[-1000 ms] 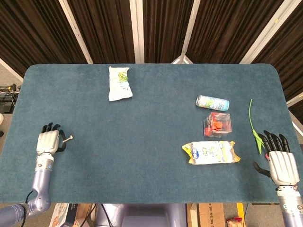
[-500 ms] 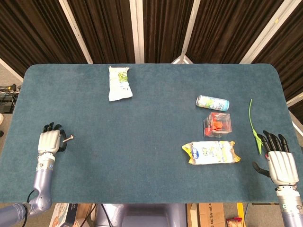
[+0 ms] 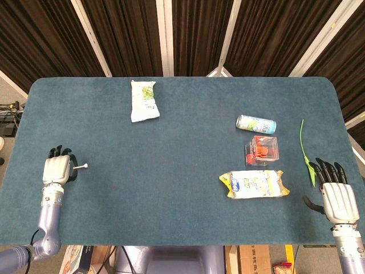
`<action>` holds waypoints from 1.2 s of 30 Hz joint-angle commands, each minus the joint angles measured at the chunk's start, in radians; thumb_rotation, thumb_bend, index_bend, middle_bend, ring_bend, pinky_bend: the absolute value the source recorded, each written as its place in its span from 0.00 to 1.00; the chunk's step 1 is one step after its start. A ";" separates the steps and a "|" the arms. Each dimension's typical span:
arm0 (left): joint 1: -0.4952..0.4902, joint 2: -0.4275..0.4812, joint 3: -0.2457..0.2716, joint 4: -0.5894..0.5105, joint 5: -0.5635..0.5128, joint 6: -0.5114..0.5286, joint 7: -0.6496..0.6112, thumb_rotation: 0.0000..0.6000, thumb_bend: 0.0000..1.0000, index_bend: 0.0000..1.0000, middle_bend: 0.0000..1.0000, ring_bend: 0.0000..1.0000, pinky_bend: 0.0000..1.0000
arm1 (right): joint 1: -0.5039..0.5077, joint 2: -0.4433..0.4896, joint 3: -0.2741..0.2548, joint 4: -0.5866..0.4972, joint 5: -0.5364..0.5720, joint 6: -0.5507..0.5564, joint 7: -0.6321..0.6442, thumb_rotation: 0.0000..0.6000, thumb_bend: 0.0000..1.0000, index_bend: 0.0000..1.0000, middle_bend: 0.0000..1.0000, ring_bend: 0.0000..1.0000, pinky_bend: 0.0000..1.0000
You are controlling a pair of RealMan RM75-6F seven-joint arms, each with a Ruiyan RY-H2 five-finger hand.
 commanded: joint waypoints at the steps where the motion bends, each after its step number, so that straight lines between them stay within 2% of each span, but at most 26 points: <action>1: 0.000 0.008 0.000 -0.009 0.008 0.013 0.013 1.00 0.57 0.54 0.18 0.03 0.06 | 0.001 0.000 0.000 0.000 0.000 -0.001 0.001 1.00 0.21 0.16 0.10 0.12 0.03; 15: -0.020 0.037 0.002 -0.073 0.032 0.047 0.096 1.00 0.57 0.54 0.18 0.04 0.06 | 0.001 0.001 -0.002 -0.003 -0.002 -0.001 0.003 1.00 0.21 0.16 0.10 0.12 0.03; 21: -0.035 0.043 -0.015 -0.083 0.015 0.017 0.085 1.00 0.57 0.54 0.18 0.03 0.06 | 0.000 0.002 -0.001 -0.003 0.000 -0.001 0.006 1.00 0.21 0.16 0.10 0.12 0.03; 36: -0.036 0.057 -0.012 -0.098 0.005 0.009 0.074 1.00 0.56 0.51 0.17 0.03 0.06 | -0.001 0.002 0.000 -0.004 0.001 0.001 0.008 1.00 0.21 0.17 0.10 0.12 0.03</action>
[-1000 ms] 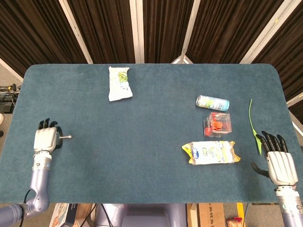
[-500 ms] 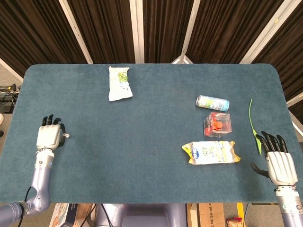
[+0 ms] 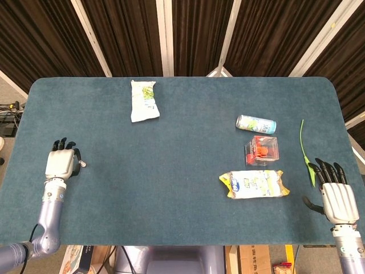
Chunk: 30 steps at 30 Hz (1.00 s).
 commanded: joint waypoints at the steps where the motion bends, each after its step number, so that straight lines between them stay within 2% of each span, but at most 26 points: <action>1: 0.000 0.002 0.002 0.000 -0.003 -0.003 -0.001 1.00 0.56 0.51 0.17 0.03 0.06 | 0.000 0.001 -0.001 0.000 0.000 -0.001 0.000 1.00 0.21 0.17 0.10 0.12 0.03; 8: 0.005 0.013 0.006 -0.005 -0.002 -0.007 -0.018 1.00 0.55 0.47 0.15 0.03 0.06 | 0.001 0.000 -0.001 0.001 0.000 -0.003 0.000 1.00 0.21 0.17 0.10 0.12 0.03; 12: 0.012 0.039 0.006 -0.035 0.005 0.001 -0.027 1.00 0.54 0.36 0.13 0.03 0.06 | 0.001 0.000 -0.001 0.002 -0.001 -0.002 0.003 1.00 0.21 0.17 0.10 0.12 0.03; 18: 0.050 0.127 0.000 -0.167 0.036 0.088 -0.032 1.00 0.48 0.18 0.06 0.03 0.06 | 0.000 -0.001 0.000 0.004 -0.002 0.001 0.002 1.00 0.21 0.17 0.10 0.12 0.03; 22: 0.114 0.204 0.032 -0.281 0.114 0.193 -0.053 1.00 0.48 0.14 0.03 0.03 0.06 | -0.001 0.000 -0.001 0.004 -0.005 0.005 -0.003 1.00 0.21 0.17 0.10 0.12 0.03; 24: 0.168 0.238 0.065 -0.318 0.192 0.260 -0.113 1.00 0.48 0.14 0.03 0.03 0.06 | -0.003 -0.001 -0.001 0.005 -0.007 0.011 -0.011 1.00 0.21 0.17 0.10 0.12 0.03; 26: 0.222 0.261 0.108 -0.316 0.281 0.314 -0.194 1.00 0.48 0.14 0.02 0.03 0.06 | -0.004 -0.002 0.000 0.006 -0.006 0.015 -0.022 1.00 0.21 0.17 0.10 0.11 0.03; 30: 0.286 0.274 0.160 -0.268 0.384 0.376 -0.287 1.00 0.48 0.13 0.02 0.03 0.06 | -0.006 -0.001 -0.001 0.005 -0.009 0.022 -0.042 1.00 0.21 0.17 0.10 0.11 0.03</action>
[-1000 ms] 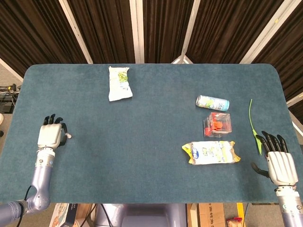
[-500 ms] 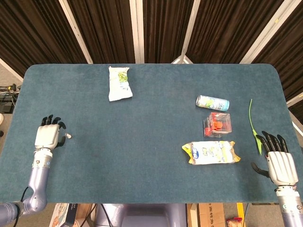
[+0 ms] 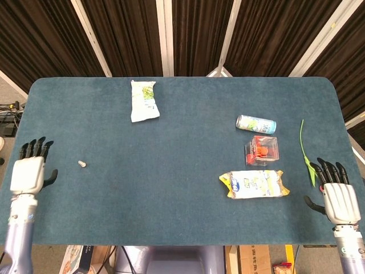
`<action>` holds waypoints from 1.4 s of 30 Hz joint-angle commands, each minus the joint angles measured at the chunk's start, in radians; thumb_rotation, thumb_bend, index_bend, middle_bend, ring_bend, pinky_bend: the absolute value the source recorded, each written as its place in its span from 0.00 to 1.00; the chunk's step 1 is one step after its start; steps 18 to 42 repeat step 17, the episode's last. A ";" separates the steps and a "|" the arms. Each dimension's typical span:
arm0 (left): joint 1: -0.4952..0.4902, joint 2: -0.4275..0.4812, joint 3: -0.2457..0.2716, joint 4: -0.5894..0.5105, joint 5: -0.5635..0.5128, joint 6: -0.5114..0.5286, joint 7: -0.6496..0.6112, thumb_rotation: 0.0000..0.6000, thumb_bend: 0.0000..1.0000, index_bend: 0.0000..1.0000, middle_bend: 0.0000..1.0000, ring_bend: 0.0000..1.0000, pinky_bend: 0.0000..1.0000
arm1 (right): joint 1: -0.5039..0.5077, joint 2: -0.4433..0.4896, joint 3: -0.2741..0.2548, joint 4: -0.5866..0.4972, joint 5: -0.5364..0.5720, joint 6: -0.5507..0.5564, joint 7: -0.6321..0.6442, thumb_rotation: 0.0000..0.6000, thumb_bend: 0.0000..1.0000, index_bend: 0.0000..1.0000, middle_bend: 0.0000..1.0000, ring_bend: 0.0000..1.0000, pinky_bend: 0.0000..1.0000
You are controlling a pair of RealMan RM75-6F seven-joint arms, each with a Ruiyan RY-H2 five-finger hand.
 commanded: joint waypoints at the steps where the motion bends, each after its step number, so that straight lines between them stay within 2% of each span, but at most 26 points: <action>1: 0.092 0.043 0.077 0.025 0.133 0.086 -0.124 1.00 0.48 0.13 0.02 0.03 0.06 | -0.001 0.000 0.000 0.000 -0.003 0.006 -0.011 1.00 0.21 0.17 0.10 0.11 0.03; 6: 0.127 0.069 0.111 0.056 0.228 0.106 -0.202 1.00 0.48 0.12 0.02 0.03 0.06 | -0.005 0.003 0.003 0.004 -0.011 0.021 -0.012 1.00 0.21 0.17 0.10 0.11 0.03; 15: 0.152 0.096 0.107 0.076 0.282 0.116 -0.310 1.00 0.48 0.10 0.02 0.03 0.06 | -0.007 0.010 0.001 0.004 -0.019 0.028 -0.005 1.00 0.21 0.17 0.10 0.11 0.03; 42: 0.157 0.100 0.102 0.080 0.285 0.119 -0.318 1.00 0.48 0.10 0.02 0.03 0.06 | -0.008 0.011 0.001 0.002 -0.017 0.026 -0.005 1.00 0.21 0.17 0.10 0.11 0.03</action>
